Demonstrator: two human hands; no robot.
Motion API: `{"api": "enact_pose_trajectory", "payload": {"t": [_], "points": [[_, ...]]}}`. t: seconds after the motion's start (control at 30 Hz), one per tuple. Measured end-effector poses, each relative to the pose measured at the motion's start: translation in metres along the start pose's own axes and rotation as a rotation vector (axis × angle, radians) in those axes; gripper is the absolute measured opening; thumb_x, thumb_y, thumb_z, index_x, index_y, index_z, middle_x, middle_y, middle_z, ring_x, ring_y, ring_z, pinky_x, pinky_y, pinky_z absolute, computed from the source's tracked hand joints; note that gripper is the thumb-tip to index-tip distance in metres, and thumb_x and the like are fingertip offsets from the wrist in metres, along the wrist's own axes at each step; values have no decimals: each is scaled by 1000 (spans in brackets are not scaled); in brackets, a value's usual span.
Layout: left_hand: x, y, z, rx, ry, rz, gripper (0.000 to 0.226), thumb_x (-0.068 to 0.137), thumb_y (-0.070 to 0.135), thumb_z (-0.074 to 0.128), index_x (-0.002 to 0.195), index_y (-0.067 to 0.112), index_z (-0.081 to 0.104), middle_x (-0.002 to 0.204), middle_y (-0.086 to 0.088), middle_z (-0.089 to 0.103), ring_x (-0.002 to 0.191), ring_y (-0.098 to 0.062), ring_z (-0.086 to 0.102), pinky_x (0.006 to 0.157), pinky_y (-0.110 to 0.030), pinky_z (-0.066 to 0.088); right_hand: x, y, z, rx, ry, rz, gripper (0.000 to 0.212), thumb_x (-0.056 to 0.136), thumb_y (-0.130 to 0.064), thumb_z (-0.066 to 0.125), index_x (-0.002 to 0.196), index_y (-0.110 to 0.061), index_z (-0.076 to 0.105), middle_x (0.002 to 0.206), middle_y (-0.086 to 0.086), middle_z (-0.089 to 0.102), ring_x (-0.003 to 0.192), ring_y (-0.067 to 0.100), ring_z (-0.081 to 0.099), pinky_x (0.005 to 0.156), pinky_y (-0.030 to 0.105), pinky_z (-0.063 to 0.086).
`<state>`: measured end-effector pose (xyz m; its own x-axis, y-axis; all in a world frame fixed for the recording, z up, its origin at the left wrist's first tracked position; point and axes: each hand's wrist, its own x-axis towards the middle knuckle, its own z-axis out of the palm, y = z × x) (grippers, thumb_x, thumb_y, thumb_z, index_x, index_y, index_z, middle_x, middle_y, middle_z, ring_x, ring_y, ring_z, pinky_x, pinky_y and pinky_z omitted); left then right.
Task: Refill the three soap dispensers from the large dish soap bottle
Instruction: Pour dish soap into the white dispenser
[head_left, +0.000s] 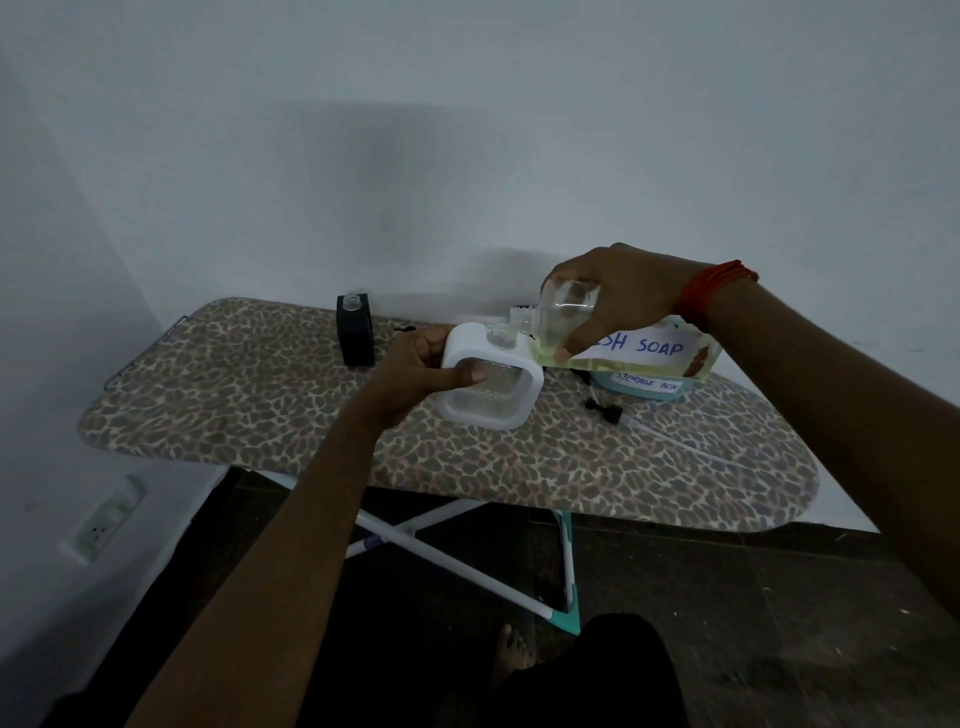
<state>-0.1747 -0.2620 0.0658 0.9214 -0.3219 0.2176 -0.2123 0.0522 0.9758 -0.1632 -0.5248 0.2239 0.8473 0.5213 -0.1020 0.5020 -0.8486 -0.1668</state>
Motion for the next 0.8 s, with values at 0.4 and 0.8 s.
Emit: {"api": "enact_pose_trajectory", "payload": {"t": [0.4, 0.8], "points": [[0, 1, 2, -3, 1, 9, 53, 81, 2, 78, 131, 1, 63, 118, -16, 73, 109, -33, 71, 87, -40, 60, 0, 1, -2, -27, -13, 16, 82, 66, -58, 86, 136, -28, 57, 131, -9, 60, 118, 17, 56, 105, 40, 46], [0, 0, 1, -11, 10, 1, 51, 82, -2, 75, 131, 0, 62, 119, -20, 72, 110, -38, 69, 91, -47, 59, 2, -1, -3, -38, -13, 12, 82, 63, -61, 85, 134, -29, 59, 127, -9, 63, 113, 18, 59, 102, 41, 48]]}}
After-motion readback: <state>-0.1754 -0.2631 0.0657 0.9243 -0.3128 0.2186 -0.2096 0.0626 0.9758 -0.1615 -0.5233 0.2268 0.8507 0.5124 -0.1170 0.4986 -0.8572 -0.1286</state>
